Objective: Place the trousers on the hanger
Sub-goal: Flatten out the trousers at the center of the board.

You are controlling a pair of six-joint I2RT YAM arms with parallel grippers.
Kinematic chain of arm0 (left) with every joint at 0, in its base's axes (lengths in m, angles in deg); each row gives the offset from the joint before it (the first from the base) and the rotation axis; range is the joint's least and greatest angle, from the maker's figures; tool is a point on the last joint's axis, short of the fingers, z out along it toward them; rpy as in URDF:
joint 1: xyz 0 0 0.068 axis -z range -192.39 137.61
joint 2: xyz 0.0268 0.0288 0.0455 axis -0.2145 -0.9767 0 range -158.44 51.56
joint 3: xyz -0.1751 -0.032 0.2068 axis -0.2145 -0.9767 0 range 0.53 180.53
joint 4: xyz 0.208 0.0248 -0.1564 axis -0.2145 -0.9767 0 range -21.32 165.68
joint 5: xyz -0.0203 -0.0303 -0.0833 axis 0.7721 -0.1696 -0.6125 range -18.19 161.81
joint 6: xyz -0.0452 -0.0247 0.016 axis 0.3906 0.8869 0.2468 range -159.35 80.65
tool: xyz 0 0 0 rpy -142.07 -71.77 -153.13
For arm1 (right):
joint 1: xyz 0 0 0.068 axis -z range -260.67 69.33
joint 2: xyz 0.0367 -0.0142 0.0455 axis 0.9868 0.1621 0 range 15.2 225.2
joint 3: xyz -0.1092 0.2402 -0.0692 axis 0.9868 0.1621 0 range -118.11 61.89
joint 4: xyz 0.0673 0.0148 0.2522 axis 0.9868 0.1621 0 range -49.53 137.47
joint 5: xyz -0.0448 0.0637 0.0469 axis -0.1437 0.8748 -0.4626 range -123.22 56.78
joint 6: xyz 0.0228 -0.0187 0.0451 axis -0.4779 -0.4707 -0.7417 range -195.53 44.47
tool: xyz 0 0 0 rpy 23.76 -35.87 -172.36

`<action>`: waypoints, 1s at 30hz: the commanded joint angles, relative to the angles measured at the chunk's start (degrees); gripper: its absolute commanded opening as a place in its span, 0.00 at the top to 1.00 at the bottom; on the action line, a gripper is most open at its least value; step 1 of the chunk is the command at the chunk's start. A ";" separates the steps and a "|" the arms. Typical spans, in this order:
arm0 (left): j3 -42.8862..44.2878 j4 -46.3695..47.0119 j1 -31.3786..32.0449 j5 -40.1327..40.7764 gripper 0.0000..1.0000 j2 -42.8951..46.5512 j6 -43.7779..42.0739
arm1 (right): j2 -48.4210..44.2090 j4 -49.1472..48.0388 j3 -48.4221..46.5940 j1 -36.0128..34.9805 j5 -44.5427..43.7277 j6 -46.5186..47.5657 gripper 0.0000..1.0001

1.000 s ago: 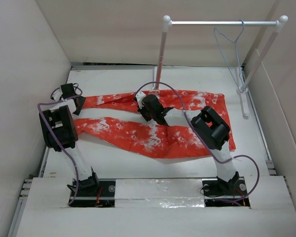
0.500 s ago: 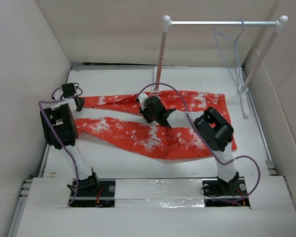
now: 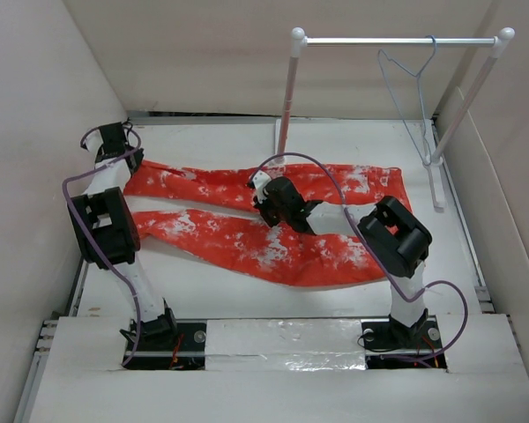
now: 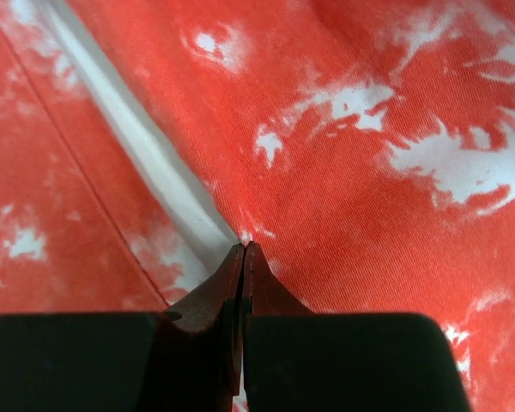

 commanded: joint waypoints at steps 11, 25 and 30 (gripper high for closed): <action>22.90 -8.93 -0.36 4.94 0.72 -15.33 -5.38 | -5.63 2.58 0.14 -1.41 -0.37 -1.00 0.80; 12.20 -4.10 1.93 6.70 0.37 -5.06 -10.65 | -20.91 4.35 5.90 0.07 -6.25 -2.66 0.91; 2.01 1.87 6.05 4.77 0.89 5.40 -10.30 | -32.58 0.22 16.73 10.67 -7.76 -9.68 1.00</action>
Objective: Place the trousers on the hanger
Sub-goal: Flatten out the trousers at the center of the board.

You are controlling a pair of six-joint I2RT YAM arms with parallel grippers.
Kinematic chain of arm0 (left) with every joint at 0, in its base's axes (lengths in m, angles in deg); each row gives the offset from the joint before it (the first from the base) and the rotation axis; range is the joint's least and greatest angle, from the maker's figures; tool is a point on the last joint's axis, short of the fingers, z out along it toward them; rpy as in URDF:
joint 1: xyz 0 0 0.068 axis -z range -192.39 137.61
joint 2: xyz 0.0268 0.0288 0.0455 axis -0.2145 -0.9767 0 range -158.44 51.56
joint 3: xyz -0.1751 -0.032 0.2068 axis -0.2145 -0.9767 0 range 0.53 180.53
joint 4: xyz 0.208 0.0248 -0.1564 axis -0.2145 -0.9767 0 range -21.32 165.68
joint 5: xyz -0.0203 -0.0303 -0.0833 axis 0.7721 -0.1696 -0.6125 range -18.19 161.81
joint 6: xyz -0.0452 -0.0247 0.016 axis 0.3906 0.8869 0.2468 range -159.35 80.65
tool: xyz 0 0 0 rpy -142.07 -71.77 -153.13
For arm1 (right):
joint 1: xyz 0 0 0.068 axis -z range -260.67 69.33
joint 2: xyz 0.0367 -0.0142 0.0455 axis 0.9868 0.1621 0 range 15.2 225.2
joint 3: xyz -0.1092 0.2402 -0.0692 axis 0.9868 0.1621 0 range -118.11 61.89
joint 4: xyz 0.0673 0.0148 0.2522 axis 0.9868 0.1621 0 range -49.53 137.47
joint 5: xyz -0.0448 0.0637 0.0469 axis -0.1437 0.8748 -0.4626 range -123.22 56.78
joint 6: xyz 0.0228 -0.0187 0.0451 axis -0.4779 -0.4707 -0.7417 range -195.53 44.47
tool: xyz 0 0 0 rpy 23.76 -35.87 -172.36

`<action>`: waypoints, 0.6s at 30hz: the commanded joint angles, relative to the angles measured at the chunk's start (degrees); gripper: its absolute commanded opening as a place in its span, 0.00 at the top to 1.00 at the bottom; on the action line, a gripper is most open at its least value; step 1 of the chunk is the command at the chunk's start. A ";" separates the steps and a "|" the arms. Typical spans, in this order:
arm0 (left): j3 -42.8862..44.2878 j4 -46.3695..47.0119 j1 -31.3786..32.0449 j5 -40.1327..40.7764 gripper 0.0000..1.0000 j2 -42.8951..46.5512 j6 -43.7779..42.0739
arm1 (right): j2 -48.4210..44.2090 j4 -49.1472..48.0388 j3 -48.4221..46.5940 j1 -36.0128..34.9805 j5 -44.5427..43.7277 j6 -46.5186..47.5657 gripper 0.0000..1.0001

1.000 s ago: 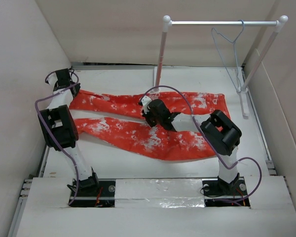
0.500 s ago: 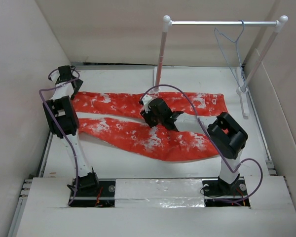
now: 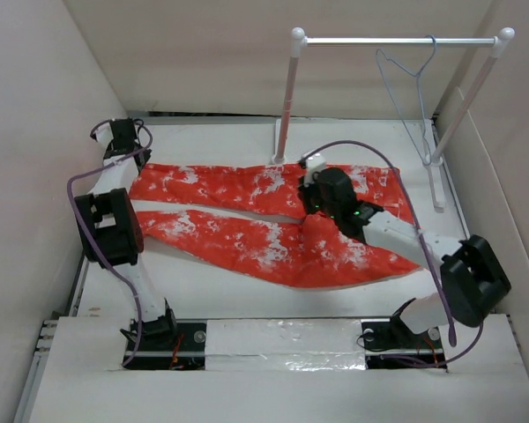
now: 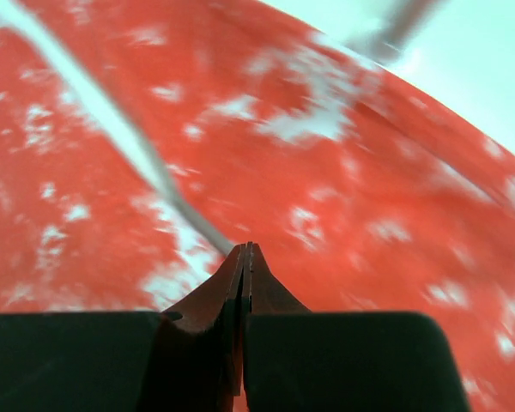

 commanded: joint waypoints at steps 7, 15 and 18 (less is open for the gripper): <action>-13.13 14.08 21.98 0.11 1.00 20.87 1.06 | -19.47 -6.92 20.57 25.74 0.06 -12.77 0.92; -31.39 29.03 44.50 -3.56 0.91 26.51 -2.88 | -16.97 -10.26 25.68 43.94 8.22 -15.05 0.31; -38.16 33.42 46.79 -6.90 0.76 28.44 -4.89 | -10.46 -11.15 24.20 46.32 10.87 -15.84 0.23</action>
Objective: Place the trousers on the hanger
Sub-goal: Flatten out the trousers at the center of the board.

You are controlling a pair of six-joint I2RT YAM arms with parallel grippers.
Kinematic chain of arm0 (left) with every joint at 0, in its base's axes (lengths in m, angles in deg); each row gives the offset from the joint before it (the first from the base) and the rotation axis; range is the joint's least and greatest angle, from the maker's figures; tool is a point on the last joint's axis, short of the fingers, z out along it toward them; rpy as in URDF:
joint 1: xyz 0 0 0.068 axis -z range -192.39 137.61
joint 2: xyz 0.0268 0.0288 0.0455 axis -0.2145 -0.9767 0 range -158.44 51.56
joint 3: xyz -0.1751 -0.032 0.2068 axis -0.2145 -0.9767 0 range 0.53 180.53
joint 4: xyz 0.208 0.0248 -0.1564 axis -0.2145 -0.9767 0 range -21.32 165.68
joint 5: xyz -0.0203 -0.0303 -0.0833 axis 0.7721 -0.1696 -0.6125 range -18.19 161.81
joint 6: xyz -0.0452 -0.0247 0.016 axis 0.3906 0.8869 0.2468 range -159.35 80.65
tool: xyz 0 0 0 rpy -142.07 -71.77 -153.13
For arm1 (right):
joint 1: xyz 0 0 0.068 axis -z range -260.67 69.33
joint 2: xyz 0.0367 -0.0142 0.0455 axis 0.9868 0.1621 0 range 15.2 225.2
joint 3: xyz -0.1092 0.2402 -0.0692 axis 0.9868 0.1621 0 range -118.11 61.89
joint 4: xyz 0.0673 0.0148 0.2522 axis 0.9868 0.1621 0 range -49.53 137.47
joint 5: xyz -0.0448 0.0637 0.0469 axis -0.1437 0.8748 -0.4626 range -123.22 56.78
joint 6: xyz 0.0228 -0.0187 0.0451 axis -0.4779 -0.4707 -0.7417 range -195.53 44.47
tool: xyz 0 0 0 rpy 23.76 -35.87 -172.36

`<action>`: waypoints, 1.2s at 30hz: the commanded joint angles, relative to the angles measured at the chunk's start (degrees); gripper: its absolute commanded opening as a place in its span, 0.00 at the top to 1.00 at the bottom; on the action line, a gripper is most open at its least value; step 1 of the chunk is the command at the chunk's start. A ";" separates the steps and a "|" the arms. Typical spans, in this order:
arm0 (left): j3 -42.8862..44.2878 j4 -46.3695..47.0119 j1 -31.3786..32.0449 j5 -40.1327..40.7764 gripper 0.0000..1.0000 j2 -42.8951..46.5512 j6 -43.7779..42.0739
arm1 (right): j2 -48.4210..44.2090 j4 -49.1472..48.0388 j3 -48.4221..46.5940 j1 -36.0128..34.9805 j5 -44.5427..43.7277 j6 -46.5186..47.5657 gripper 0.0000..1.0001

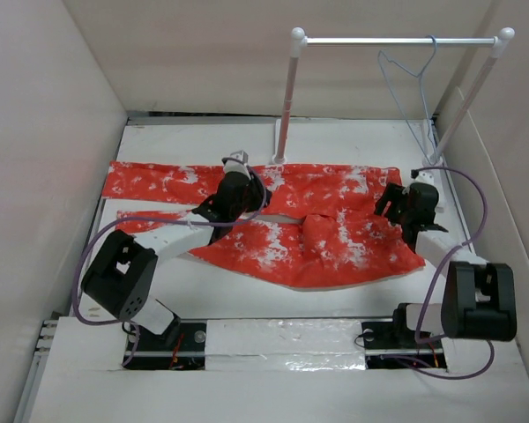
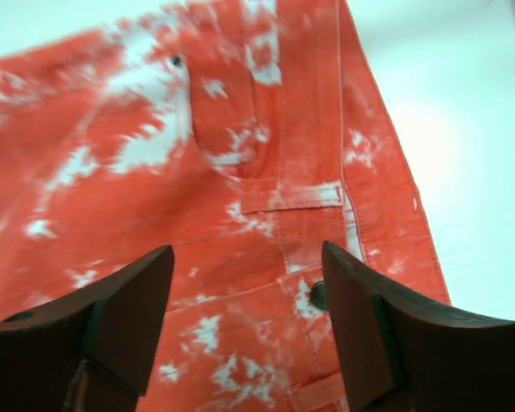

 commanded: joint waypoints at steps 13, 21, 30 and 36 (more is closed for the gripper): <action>-16.77 10.25 8.61 0.10 0.62 13.53 -10.66 | 13.88 -6.06 -4.53 9.26 10.23 -6.58 0.25; -15.28 4.54 11.80 4.40 0.63 15.38 -13.57 | 18.62 -3.07 -9.72 10.74 12.24 -6.49 0.24; -15.36 3.65 11.80 3.97 0.64 16.26 -12.78 | 18.19 -0.97 -9.81 12.16 15.85 -3.77 0.84; -14.31 1.81 11.80 7.04 0.64 13.80 -12.25 | 12.40 -0.80 -9.97 14.35 11.12 -3.95 1.00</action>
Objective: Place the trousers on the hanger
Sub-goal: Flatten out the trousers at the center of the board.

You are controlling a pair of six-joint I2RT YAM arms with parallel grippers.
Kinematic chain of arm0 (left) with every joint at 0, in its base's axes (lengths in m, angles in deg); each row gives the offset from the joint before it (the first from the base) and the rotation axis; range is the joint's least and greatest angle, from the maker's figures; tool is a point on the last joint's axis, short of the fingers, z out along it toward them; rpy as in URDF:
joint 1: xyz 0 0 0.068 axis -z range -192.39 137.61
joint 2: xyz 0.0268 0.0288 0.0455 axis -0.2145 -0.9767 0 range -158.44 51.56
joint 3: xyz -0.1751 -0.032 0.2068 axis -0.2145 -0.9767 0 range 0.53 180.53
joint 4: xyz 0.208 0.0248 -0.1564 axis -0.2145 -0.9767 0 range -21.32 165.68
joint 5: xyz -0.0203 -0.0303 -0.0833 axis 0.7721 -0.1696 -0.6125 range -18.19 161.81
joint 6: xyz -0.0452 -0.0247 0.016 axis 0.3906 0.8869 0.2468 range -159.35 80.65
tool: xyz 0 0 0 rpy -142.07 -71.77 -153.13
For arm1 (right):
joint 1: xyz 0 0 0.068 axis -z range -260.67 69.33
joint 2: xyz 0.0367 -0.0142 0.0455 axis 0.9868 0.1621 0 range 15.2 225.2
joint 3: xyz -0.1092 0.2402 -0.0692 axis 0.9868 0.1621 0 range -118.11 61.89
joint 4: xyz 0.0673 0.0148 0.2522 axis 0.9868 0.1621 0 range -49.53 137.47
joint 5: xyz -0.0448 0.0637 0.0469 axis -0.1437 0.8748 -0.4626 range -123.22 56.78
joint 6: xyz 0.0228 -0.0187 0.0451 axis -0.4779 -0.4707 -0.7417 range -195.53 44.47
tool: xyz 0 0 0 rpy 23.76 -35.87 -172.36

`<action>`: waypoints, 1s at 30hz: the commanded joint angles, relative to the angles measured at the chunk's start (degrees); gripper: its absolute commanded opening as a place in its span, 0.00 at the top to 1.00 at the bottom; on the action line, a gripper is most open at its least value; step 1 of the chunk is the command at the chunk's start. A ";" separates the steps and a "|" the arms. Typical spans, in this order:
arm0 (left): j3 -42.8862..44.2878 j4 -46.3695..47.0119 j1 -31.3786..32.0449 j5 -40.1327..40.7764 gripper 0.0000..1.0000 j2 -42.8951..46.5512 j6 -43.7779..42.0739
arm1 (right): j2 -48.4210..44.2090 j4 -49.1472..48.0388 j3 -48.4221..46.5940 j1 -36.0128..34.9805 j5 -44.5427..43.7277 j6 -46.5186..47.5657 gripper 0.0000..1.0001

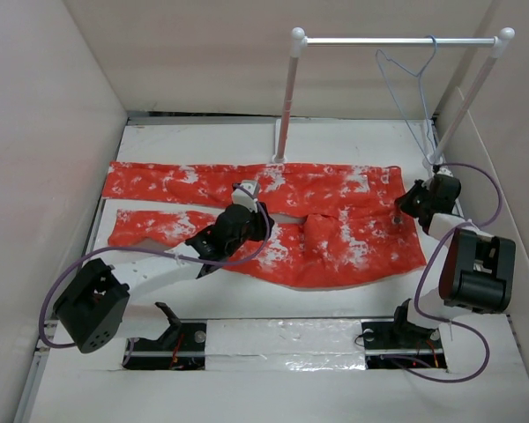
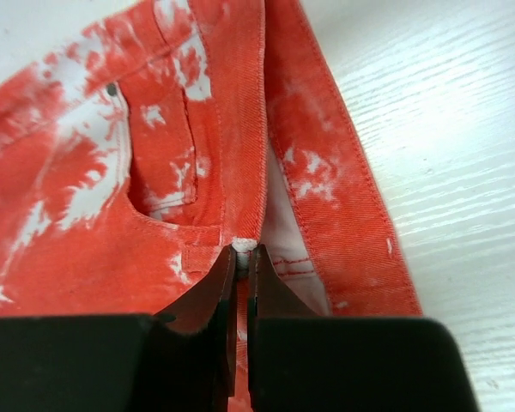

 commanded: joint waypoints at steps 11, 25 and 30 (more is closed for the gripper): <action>5.07 -3.57 0.00 6.83 0.62 -4.28 1.13 | 0.82 3.14 -11.49 2.15 -15.58 0.66 1.00; -0.53 -1.90 -9.04 9.91 0.59 -2.01 9.29 | -16.73 -1.60 1.31 -14.79 -15.61 -0.22 0.35; -5.20 -5.76 -18.26 11.75 0.85 7.83 15.62 | -25.79 -4.07 13.09 -24.38 -9.38 0.57 1.00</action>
